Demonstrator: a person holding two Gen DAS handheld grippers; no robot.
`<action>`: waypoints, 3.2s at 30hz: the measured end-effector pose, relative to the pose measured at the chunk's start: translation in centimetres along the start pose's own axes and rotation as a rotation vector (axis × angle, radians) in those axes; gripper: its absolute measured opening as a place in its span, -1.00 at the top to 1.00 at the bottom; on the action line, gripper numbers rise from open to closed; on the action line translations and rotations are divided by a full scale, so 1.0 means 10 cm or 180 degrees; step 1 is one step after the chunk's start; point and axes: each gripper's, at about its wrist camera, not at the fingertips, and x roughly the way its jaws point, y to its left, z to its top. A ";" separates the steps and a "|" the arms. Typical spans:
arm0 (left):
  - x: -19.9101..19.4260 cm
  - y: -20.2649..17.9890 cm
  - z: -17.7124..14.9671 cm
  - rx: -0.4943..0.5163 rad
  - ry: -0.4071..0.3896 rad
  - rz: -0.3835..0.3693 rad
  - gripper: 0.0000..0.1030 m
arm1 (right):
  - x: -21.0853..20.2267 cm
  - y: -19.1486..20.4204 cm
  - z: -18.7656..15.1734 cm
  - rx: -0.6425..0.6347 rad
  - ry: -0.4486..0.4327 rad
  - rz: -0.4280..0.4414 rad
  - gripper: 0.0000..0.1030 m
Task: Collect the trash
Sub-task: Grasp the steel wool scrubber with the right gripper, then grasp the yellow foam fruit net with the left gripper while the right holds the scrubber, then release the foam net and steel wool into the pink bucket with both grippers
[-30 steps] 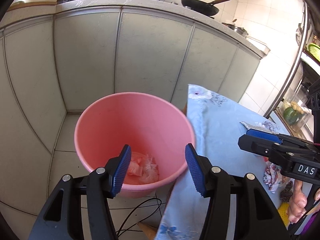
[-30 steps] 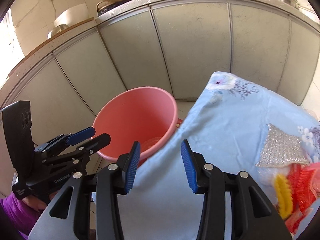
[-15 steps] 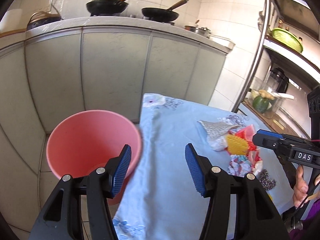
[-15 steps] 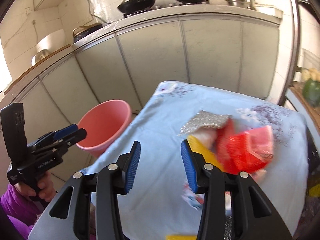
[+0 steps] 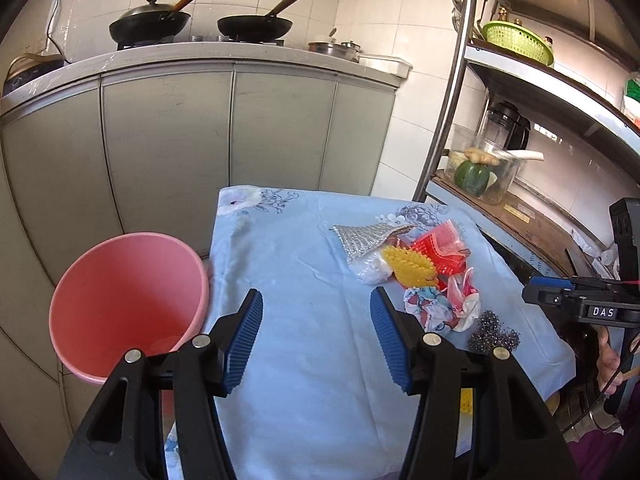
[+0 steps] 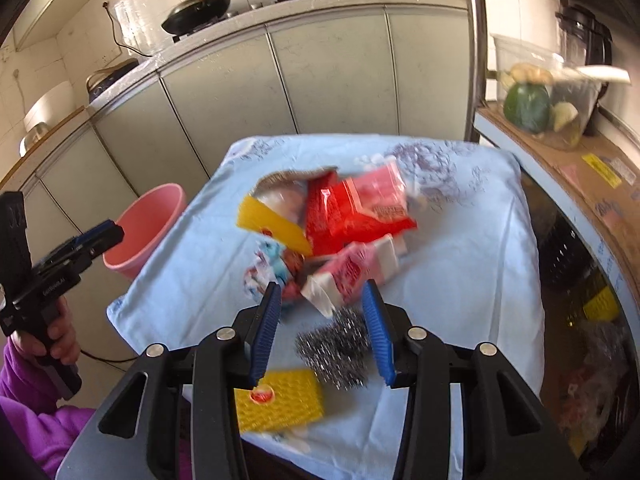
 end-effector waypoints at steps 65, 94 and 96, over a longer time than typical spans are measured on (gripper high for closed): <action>0.42 -0.90 -0.22 0.0760 0.0688 -0.1433 0.82 | -0.17 -0.13 -0.15 0.0051 -0.0389 0.0105 0.62; -0.38 0.95 -0.20 -0.0577 -0.0299 0.0825 0.82 | 0.71 1.89 0.75 -0.1208 -0.0272 0.1051 0.62; -0.38 1.05 -0.24 -0.0609 -0.0276 0.0934 0.82 | 0.83 2.07 0.76 -0.1275 -0.0226 0.1133 0.62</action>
